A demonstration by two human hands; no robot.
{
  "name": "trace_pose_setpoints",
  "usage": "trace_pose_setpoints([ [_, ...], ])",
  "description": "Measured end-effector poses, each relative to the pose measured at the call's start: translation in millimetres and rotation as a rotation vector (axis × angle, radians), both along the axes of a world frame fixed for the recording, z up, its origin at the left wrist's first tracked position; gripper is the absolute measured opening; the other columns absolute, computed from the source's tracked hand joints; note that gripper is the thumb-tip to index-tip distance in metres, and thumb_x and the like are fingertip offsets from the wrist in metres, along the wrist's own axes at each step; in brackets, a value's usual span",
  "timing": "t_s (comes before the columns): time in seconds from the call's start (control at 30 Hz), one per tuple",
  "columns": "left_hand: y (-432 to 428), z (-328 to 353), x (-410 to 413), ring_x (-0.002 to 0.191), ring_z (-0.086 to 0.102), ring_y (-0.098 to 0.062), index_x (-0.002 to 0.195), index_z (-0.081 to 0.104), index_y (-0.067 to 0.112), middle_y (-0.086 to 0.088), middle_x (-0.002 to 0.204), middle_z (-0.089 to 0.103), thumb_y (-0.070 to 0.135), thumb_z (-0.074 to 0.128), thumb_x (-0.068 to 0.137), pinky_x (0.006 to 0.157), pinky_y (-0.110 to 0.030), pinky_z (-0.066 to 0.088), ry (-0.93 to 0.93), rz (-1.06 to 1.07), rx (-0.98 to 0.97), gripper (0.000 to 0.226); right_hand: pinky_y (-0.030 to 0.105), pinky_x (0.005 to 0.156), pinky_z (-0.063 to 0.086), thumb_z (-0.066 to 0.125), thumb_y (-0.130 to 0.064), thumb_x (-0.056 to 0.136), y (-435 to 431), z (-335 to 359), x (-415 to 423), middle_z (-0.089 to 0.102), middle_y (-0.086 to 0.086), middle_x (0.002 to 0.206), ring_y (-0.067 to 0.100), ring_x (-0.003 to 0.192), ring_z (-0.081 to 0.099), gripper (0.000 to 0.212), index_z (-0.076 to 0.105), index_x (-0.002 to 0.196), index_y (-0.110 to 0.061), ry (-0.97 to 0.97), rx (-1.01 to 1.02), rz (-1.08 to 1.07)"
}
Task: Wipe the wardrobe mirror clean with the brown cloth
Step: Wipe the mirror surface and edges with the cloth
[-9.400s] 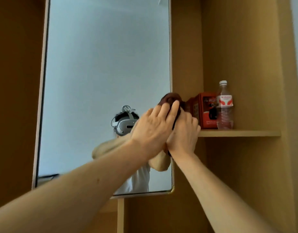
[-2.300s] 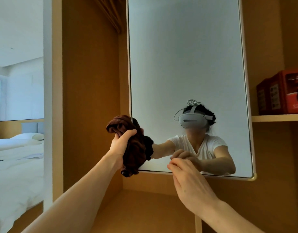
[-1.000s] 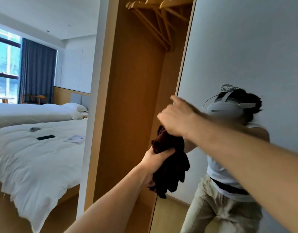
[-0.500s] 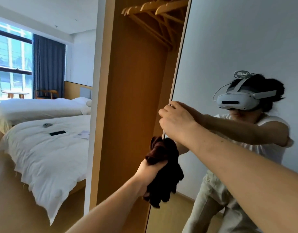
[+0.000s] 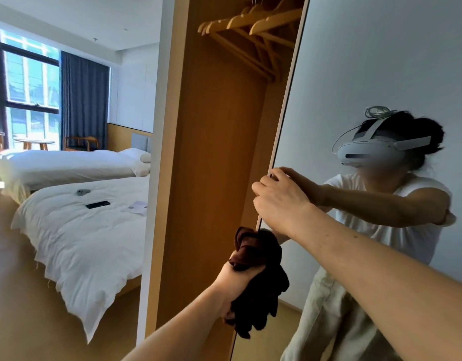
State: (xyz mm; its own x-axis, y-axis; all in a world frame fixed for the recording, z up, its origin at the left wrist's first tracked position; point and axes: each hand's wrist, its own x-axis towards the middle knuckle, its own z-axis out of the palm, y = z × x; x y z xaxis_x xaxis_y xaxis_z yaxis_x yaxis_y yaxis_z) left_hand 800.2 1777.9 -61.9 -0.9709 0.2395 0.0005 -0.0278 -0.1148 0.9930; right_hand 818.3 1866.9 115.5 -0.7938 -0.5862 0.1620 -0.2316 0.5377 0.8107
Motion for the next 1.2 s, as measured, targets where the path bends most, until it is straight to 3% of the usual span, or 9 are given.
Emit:
trace_pose_setpoints([
  [0.17, -2, 74, -5, 0.096, 0.069, -0.019, 0.116, 0.06, 0.021, -0.004, 0.106, 0.071, 0.029, 0.069, 0.086, 0.09, -0.042, 0.054, 0.181, -0.03, 0.068, 0.033, 0.053, 0.112, 0.015, 0.049, -0.023, 0.096, -7, 18, 4, 0.055, 0.005, 0.125, 0.026, 0.121, 0.046, 0.038, 0.04, 0.133, -0.02, -0.094, -0.126, -0.031],
  [0.33, -1, 145, -9, 0.091, 0.069, -0.019, 0.106, 0.066, 0.014, -0.006, 0.1, 0.071, 0.026, 0.066, 0.088, 0.082, -0.034, 0.057, 0.316, -0.038, 0.037, 0.022, 0.055, 0.112, 0.014, 0.045, -0.03, 0.094, -15, 77, 8, 0.051, 0.006, 0.129, 0.026, 0.125, 0.041, 0.03, 0.056, 0.121, -0.023, 0.059, -0.077, 0.028],
  [0.4, 1, 145, -11, 0.097, 0.067, -0.022, 0.111, 0.064, 0.01, -0.01, 0.103, 0.07, 0.023, 0.064, 0.09, 0.084, -0.037, 0.055, 0.326, -0.011, -0.004, 0.025, 0.053, 0.112, 0.017, 0.038, -0.032, 0.095, -27, 80, 7, 0.052, 0.005, 0.129, 0.024, 0.124, 0.042, 0.031, 0.059, 0.117, -0.023, 0.007, -0.125, 0.089],
  [0.53, 0, 137, -13, 0.103, 0.061, -0.031, 0.127, 0.051, 0.005, -0.011, 0.094, 0.061, 0.019, 0.05, 0.098, 0.082, -0.045, 0.052, 0.16, -0.015, -0.169, 0.032, 0.046, 0.112, 0.02, 0.023, -0.04, 0.101, -45, 50, -4, 0.062, 0.005, 0.116, 0.023, 0.114, 0.052, 0.046, 0.063, 0.108, -0.019, -0.238, -0.252, -0.051],
  [0.67, -28, 122, -27, 0.1, 0.066, -0.029, 0.114, 0.061, 0.003, -0.02, 0.11, 0.066, 0.031, 0.065, 0.088, 0.085, -0.04, 0.056, 0.12, -0.236, 0.115, 0.038, 0.045, 0.106, 0.024, 0.015, -0.051, 0.098, -32, 42, -16, 0.065, 0.005, 0.11, 0.022, 0.11, 0.051, 0.065, 0.069, 0.099, -0.015, -0.114, -0.226, -0.037],
  [0.8, -38, 108, -27, 0.091, 0.068, -0.024, 0.099, 0.071, 0.008, -0.014, 0.096, 0.071, 0.062, 0.065, 0.073, 0.077, -0.033, 0.054, -0.038, -0.372, 0.236, 0.061, 0.049, 0.103, 0.023, 0.014, -0.067, 0.091, -38, 47, -19, 0.065, 0.005, 0.11, 0.023, 0.112, 0.05, 0.072, 0.067, 0.101, -0.019, -0.119, -0.147, -0.038],
  [0.9, -40, 103, -27, 0.076, 0.069, -0.021, 0.086, 0.074, 0.008, -0.012, 0.083, 0.069, 0.061, 0.075, 0.06, 0.066, -0.03, 0.054, -0.107, -0.356, 0.335, 0.06, 0.05, 0.102, 0.024, 0.013, -0.072, 0.088, -40, 50, -18, 0.063, 0.005, 0.114, 0.024, 0.112, 0.049, 0.076, 0.067, 0.108, -0.022, -0.139, -0.067, -0.043],
  [1.0, -42, 101, -27, 0.076, 0.064, -0.024, 0.092, 0.068, 0.007, -0.013, 0.082, 0.066, 0.045, 0.066, 0.069, 0.07, -0.031, 0.051, -0.168, -0.27, 0.403, 0.045, 0.051, 0.1, 0.026, 0.025, -0.075, 0.083, -28, 52, -16, 0.057, 0.005, 0.114, 0.025, 0.112, 0.046, 0.071, 0.062, 0.11, -0.021, -0.196, 0.054, -0.041],
  [1.2, -26, 103, -21, 0.092, 0.061, -0.027, 0.105, 0.063, 0.01, -0.014, 0.093, 0.069, 0.057, 0.057, 0.07, 0.084, -0.036, 0.048, -0.209, -0.186, 0.46, 0.059, 0.054, 0.106, 0.026, 0.054, -0.061, 0.078, -22, 57, -13, 0.054, 0.005, 0.12, 0.025, 0.118, 0.045, 0.056, 0.054, 0.116, -0.02, -0.15, 0.133, -0.02],
])
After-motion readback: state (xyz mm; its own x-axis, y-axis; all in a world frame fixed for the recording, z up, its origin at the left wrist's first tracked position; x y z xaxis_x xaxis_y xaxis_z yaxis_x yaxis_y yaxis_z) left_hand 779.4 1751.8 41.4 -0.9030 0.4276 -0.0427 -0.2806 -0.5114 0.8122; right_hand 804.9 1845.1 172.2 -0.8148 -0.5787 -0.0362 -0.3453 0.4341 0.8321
